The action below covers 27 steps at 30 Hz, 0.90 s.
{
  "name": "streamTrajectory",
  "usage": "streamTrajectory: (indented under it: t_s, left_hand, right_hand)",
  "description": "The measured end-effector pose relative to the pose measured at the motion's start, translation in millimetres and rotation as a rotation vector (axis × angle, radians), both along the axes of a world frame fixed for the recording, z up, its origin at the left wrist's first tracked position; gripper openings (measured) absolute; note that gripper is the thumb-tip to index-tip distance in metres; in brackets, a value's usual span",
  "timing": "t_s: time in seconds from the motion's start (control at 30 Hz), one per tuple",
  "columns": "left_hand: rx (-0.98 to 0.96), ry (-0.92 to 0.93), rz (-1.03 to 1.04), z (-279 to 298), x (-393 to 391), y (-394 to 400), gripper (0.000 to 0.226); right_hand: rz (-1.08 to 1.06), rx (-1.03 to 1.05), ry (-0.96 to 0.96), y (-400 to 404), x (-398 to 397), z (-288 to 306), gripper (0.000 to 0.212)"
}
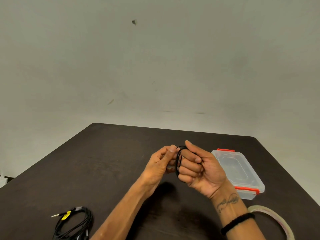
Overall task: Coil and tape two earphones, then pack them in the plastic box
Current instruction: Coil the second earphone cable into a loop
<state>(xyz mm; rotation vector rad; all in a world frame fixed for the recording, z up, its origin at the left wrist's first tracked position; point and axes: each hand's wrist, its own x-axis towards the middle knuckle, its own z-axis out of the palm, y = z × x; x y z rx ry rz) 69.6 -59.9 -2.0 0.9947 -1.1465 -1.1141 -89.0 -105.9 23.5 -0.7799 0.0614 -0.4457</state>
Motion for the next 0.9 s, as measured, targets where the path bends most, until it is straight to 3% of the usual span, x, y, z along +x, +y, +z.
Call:
streamTrajectory:
  t_s: [0.17,0.4,0.53,0.63,0.8,0.9]
  left_hand:
    - [0.011,0.045,-0.076,3.8,2.4,0.7,0.044]
    - [-0.009,0.014,-0.009,-2.0,8.6,-3.5,0.034]
    - [-0.102,-0.184,0.094,-10.0,1.4,-7.6,0.020]
    - [-0.135,-0.329,0.139,-13.2,0.0,-9.6,0.030]
    - [-0.044,-0.172,-0.038,-7.7,-0.8,-1.8,0.020]
    - [0.026,-0.056,-0.145,-4.9,0.8,1.3,0.033]
  right_hand:
    - [-0.043,0.033,-0.030,-4.0,-4.3,-3.6,0.056]
    - [-0.019,0.060,-0.065,-7.7,-6.1,-5.2,0.057]
    - [-0.011,0.066,-0.064,-10.0,-4.9,-10.5,0.055]
    - [-0.003,0.083,-0.062,-11.6,-4.2,-13.7,0.055]
    - [-0.011,0.092,-0.054,-11.3,-4.5,-13.8,0.056]
    - [-0.003,0.102,-0.045,-12.4,-5.0,-14.0,0.056]
